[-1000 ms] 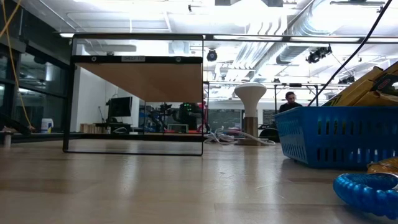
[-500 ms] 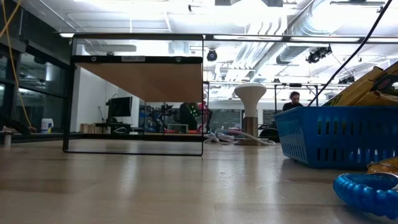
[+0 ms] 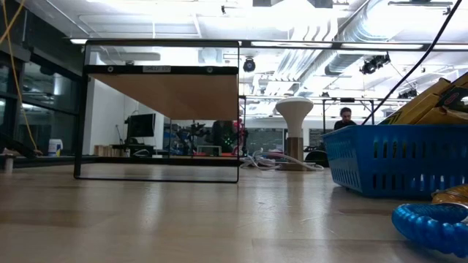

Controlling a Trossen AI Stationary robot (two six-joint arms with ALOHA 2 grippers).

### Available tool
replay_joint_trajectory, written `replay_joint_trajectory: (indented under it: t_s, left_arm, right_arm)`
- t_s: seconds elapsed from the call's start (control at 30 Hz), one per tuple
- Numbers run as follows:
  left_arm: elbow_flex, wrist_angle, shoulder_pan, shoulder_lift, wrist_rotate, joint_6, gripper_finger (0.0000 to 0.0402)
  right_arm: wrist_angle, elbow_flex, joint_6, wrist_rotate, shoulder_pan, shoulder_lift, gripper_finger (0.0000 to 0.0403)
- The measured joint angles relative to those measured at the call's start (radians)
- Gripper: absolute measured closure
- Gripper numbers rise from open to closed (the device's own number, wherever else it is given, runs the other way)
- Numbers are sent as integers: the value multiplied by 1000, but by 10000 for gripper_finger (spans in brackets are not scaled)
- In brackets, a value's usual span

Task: Pick & Place Office Desk Supplies
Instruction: Put the orange spiral keychain into the yellow bin

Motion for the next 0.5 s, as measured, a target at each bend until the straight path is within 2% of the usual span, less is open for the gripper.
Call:
replay_joint_trajectory:
  t_s: [0.27, 0.4, 0.5]
  left_arm:
    - [0, 0, 0, 0, 0, 0, 325]
    - [0, 0, 0, 0, 0, 0, 325]
    - [0, 0, 0, 0, 0, 0, 325]
  right_arm:
    - [-18, 3, 0, 119, 1, -151, 388]
    - [-27, 3, 9, 119, 0, -155, 388]
    - [-58, 3, 73, 113, 1, -155, 387]
